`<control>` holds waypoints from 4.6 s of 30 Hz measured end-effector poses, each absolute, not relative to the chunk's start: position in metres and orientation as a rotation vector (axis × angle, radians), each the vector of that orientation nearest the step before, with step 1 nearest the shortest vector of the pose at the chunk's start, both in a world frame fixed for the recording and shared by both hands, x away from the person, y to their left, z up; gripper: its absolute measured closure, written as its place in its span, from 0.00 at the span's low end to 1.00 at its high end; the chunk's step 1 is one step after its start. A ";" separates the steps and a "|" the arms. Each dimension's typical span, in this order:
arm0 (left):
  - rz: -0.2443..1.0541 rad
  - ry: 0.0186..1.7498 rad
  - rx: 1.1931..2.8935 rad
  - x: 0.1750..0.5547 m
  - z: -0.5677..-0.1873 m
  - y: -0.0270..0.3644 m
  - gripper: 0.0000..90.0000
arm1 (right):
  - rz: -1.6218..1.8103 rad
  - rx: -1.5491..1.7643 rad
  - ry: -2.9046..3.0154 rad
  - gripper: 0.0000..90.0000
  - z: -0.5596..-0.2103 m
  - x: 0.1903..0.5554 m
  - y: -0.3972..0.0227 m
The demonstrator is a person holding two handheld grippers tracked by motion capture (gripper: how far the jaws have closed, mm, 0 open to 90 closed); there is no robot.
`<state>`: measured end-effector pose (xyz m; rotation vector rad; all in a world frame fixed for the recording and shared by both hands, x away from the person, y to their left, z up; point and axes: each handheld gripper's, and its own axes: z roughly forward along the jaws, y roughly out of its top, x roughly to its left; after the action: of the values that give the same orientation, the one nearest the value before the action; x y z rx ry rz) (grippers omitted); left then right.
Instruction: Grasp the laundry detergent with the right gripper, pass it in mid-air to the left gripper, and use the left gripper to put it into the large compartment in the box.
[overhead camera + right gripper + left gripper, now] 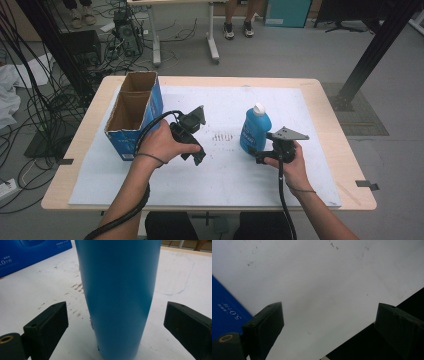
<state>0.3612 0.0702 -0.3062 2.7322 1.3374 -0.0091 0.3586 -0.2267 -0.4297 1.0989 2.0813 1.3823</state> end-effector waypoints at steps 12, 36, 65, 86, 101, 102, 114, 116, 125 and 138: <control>-0.015 1.344 2.730 0.361 -0.308 0.072 0.10 | 1.398 1.100 2.066 0.06 -0.431 0.365 -0.223; -0.018 1.353 2.738 0.362 -0.309 0.074 0.10 | 1.442 1.083 2.032 0.07 -0.436 0.374 -0.216; -0.008 1.352 2.741 0.361 -0.309 0.072 0.10 | 1.443 1.085 2.021 0.07 -0.435 0.374 -0.217; -0.004 1.355 2.743 0.361 -0.308 0.071 0.10 | 1.448 1.087 2.019 0.07 -0.435 0.373 -0.218; -0.001 1.353 2.738 0.361 -0.307 0.070 0.10 | 1.446 1.087 2.019 0.07 -0.435 0.373 -0.217; -0.001 1.353 2.738 0.361 -0.307 0.070 0.10 | 1.446 1.087 2.019 0.07 -0.435 0.373 -0.217; -0.005 1.351 2.739 0.361 -0.307 0.068 0.10 | 1.448 1.079 2.013 0.06 -0.434 0.373 -0.217; -0.004 1.350 2.739 0.361 -0.307 0.068 0.10 | 1.448 1.078 2.015 0.06 -0.434 0.373 -0.217; 0.001 1.353 2.737 0.360 -0.307 0.069 0.10 | 1.456 1.083 2.007 0.06 -0.434 0.373 -0.216; 0.002 1.350 2.736 0.360 -0.305 0.069 0.10 | 1.474 1.073 2.003 0.11 -0.433 0.373 -0.215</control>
<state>0.3597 0.0686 -0.3051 2.7357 1.3505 0.0020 0.3726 -0.2149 -0.4327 1.0727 2.0026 1.4743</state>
